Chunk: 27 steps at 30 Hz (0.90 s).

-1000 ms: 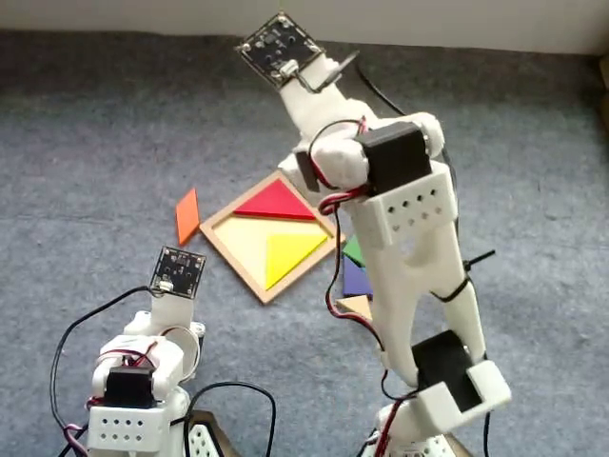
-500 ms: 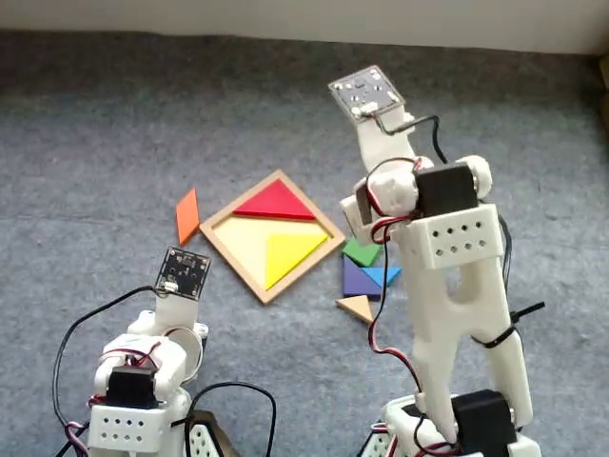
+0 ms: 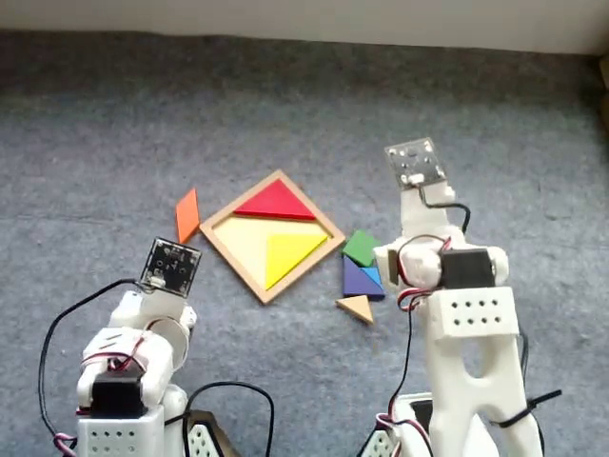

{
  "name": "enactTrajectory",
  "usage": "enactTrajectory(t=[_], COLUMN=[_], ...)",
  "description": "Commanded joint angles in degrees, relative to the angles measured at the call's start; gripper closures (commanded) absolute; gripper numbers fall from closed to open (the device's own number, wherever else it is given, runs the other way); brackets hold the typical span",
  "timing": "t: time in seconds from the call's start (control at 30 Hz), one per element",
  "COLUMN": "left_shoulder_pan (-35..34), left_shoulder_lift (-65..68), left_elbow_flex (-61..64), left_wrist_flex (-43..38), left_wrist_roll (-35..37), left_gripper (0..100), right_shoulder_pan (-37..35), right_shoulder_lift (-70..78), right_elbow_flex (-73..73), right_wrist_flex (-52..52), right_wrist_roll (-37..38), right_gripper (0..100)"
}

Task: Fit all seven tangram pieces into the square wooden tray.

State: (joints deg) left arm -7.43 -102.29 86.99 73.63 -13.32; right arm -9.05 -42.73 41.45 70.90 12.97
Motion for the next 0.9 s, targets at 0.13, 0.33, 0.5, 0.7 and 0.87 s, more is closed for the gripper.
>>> enactTrajectory(t=[0.13, 0.33, 0.5, 0.7, 0.87], left_shoulder_pan=[-1.89, -1.80, 0.84, 2.59, 5.85], left_shoulder_lift=[2.07, 21.93, 45.85, 70.20, 86.64], left_elbow_flex=[-9.89, -23.69, -37.23, -50.33, -59.82], left_wrist_flex=[-7.91, -8.00, -7.82, -8.09, -8.26], left_wrist_roll=[-9.58, -9.76, -13.27, -13.45, -13.19], left_gripper=[96, 96, 89, 81, 81], right_shoulder_pan=[3.03, 6.73, 9.10, 9.63, 9.89], right_shoulder_lift=[-3.47, -3.91, -3.38, -3.38, -3.38], right_elbow_flex=[14.11, 19.21, 19.56, 19.65, 19.65], right_wrist_flex=[-15.16, -22.02, -24.84, -24.84, -24.84], right_wrist_roll=[-7.38, -11.16, -12.57, -12.57, -12.57], right_gripper=[97.9, 97.9, 97.9, 97.9, 97.9])
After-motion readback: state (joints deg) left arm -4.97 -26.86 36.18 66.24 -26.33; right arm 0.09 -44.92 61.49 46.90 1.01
